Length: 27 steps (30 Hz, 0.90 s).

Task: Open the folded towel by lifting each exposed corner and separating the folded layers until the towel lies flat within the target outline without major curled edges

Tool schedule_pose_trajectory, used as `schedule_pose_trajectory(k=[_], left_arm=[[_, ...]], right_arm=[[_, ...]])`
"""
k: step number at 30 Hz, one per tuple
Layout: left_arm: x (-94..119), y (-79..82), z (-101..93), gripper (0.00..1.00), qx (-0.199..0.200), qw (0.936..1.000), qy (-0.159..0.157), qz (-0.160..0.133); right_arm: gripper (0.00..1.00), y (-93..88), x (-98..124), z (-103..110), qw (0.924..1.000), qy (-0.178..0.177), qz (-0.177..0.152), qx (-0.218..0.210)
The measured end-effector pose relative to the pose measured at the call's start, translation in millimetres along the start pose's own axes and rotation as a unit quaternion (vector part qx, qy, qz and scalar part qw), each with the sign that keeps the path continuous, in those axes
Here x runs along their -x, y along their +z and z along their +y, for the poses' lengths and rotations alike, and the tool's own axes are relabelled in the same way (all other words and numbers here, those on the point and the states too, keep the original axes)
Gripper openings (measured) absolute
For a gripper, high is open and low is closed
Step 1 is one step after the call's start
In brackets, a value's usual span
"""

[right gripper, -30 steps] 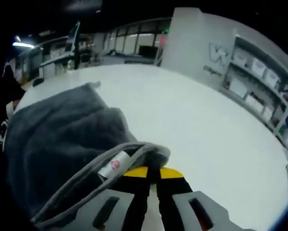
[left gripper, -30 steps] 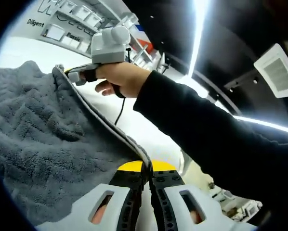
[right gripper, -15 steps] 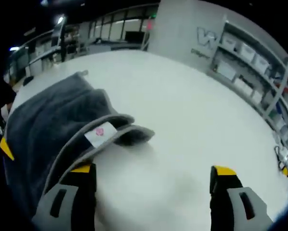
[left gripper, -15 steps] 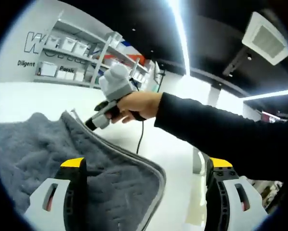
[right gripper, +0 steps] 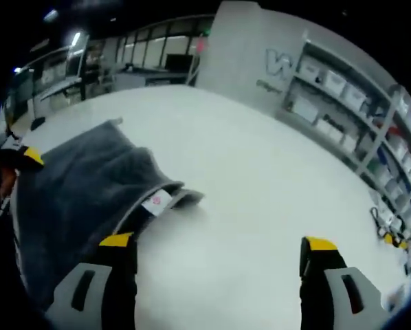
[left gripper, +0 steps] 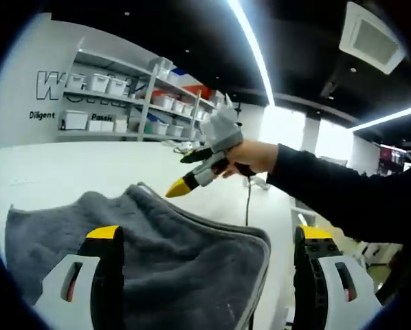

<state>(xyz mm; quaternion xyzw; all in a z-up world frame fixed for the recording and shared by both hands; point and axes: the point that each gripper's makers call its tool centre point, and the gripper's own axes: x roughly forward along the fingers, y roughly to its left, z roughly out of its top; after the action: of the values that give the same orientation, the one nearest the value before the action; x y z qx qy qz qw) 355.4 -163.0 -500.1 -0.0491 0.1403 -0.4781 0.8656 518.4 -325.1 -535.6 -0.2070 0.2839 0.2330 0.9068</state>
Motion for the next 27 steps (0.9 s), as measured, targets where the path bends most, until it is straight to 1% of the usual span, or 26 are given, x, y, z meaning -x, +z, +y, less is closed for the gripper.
schedule_pose_trajectory(k=[4, 6, 9, 11, 12, 14, 15, 17, 19, 21, 23, 24, 27], left_arm=[[14, -0.9, 19.5, 1.00, -0.007, 0.9997, 0.024, 0.000], [25, -3.3, 34.2, 1.00, -0.017, 0.9990, 0.040, 0.008], [37, -6.7, 50.9, 1.00, -0.009, 0.9984, 0.053, 0.017], [46, -7.8, 62.5, 1.00, -0.003, 0.9979, 0.062, 0.017], [51, -7.8, 69.0, 1.00, 0.000, 0.9973, 0.071, 0.016], [61, -10.3, 76.5, 1.00, 0.003, 0.9964, 0.082, 0.018], [66, -12.4, 80.4, 1.00, 0.002, 0.9956, 0.090, 0.024], [79, -11.8, 89.9, 1.00, -0.014, 0.9933, 0.112, 0.023], [94, -12.0, 98.6, 1.00, -0.030, 0.9903, 0.133, 0.026], [108, -11.1, 104.4, 1.00, -0.031, 0.9886, 0.146, 0.020], [120, -9.6, 108.0, 1.00, -0.028, 0.9876, 0.154, 0.012], [126, -8.5, 110.2, 1.00, -0.023, 0.9869, 0.159, 0.006], [138, -9.1, 114.6, 1.00, -0.018, 0.9859, 0.166, 0.002]], right_arm=[[1.00, 0.2, 16, 3, 0.9999, -0.009, -0.010, -0.006], [1.00, 0.0, 24, 4, 0.9998, -0.010, -0.016, -0.007], [0.99, 1.6, 39, 8, 0.9994, -0.016, -0.031, -0.006], [0.99, 2.9, 48, 11, 0.9990, -0.019, -0.039, -0.012], [0.99, 3.7, 52, 12, 0.9989, -0.019, -0.042, -0.013], [0.99, 9.2, 62, 9, 0.9984, -0.019, -0.052, -0.014], [0.99, 12.7, 68, 10, 0.9978, -0.020, -0.062, -0.015], [0.99, 18.4, 80, 13, 0.9964, -0.024, -0.079, -0.021], [0.99, 27.5, 94, 20, 0.9929, -0.032, -0.111, -0.028], [0.99, 34.3, 106, 27, 0.9893, -0.034, -0.137, -0.037], [0.99, 39.0, 111, 33, 0.9854, -0.031, -0.159, -0.052], [0.99, 39.5, 117, 41, 0.9831, -0.030, -0.172, -0.055], [0.99, 36.6, 126, 56, 0.9794, -0.030, -0.189, -0.064]])
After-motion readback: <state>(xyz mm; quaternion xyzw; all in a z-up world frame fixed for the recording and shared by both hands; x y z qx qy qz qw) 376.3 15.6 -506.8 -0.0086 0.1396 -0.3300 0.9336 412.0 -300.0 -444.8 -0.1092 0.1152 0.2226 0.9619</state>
